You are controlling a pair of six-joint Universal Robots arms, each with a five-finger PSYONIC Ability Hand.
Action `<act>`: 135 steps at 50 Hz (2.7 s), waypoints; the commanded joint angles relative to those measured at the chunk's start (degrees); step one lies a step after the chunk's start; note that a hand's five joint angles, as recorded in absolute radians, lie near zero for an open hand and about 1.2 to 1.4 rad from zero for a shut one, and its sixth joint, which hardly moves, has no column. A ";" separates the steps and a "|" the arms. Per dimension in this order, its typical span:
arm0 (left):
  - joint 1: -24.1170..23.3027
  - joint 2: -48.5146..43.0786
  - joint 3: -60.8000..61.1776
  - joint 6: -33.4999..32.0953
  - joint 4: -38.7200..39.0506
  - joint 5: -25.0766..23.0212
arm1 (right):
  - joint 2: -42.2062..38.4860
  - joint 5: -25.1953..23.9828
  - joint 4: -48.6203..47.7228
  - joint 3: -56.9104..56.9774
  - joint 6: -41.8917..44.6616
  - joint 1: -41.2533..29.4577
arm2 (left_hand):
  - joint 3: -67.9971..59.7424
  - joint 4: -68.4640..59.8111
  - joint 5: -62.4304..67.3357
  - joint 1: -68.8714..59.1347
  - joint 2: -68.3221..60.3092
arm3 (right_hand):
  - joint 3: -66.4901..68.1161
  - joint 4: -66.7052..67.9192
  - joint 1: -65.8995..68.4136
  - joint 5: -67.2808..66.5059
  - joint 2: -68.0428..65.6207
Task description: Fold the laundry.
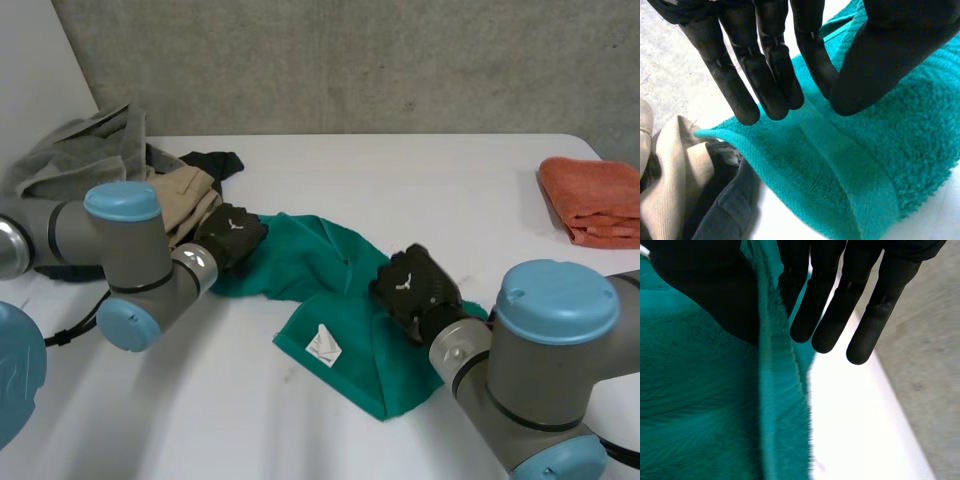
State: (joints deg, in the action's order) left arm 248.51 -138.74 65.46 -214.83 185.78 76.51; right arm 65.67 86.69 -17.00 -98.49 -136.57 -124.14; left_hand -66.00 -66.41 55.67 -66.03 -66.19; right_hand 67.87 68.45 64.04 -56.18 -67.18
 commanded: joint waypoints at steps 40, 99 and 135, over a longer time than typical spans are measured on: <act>-5.23 -1.71 -4.46 6.79 -0.42 0.39 | 19.76 -6.71 23.86 4.28 -6.51 19.82 | 34.61 35.01 -34.28 34.64 34.79 | 12.13 11.55 15.96 -13.82 -12.82; -7.96 37.92 27.44 5.39 -3.68 13.13 | 8.94 -3.11 19.37 15.35 -6.51 27.64 | 48.38 48.79 -48.05 48.42 48.57 | -57.87 -58.45 -54.04 56.18 57.18; -4.79 13.93 13.11 9.78 -18.17 7.95 | 14.75 -10.14 17.97 -10.14 -13.46 17.00 | 33.07 33.48 -32.75 33.11 33.26 | -50.55 -51.13 -46.72 48.86 49.87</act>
State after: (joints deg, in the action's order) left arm 244.01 -126.21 76.77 -206.93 169.16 84.35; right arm 80.42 76.49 1.60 -108.76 -150.07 -107.65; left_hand -27.95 -28.30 18.29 -27.74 -27.75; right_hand 13.70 13.71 13.26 -4.03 -12.11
